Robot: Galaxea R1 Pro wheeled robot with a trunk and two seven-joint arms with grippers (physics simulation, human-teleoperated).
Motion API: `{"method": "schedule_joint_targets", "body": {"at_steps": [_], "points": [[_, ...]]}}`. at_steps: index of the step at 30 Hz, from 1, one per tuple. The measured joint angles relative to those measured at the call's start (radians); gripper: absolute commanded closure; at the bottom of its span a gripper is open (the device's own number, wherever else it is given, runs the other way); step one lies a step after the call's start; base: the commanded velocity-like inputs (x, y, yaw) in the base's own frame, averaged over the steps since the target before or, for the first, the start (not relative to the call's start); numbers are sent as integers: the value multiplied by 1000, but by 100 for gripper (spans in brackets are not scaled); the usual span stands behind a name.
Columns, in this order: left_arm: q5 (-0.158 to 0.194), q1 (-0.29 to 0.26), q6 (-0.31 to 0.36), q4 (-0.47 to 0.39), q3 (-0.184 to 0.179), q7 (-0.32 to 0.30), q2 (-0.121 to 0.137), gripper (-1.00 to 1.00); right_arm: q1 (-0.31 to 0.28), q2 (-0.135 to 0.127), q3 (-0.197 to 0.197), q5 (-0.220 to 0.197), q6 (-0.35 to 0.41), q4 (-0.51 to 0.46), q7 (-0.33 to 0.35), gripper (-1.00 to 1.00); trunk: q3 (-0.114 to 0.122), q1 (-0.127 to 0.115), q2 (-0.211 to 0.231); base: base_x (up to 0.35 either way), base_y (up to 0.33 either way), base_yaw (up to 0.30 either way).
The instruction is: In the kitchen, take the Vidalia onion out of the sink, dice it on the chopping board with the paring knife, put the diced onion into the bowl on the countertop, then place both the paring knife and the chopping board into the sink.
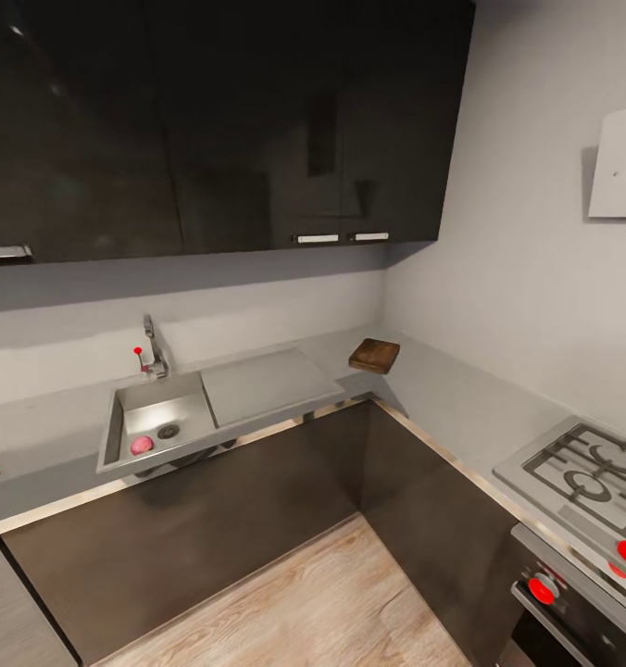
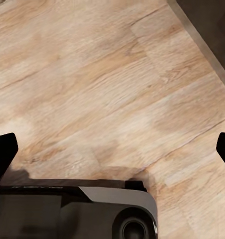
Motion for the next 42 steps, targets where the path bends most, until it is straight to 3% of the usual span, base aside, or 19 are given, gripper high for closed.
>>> {"method": "schedule_joint_targets", "body": {"at_steps": [5,23,42], "points": [[0,0,1,0,0,-3,0,-100,0,2,1,-1,-29,3,0,-100,0,0,0,100,0,0],[1,0,1,1,0,-3,0,-100,0,3,1,-2,-30,9,0,-100,0,0,0,332,0,0],[1,0,1,3,-2,-3,0,-100,0,10,-1,-1,-30,-6,-3,-100,0,0,0,27,0,0]]}}
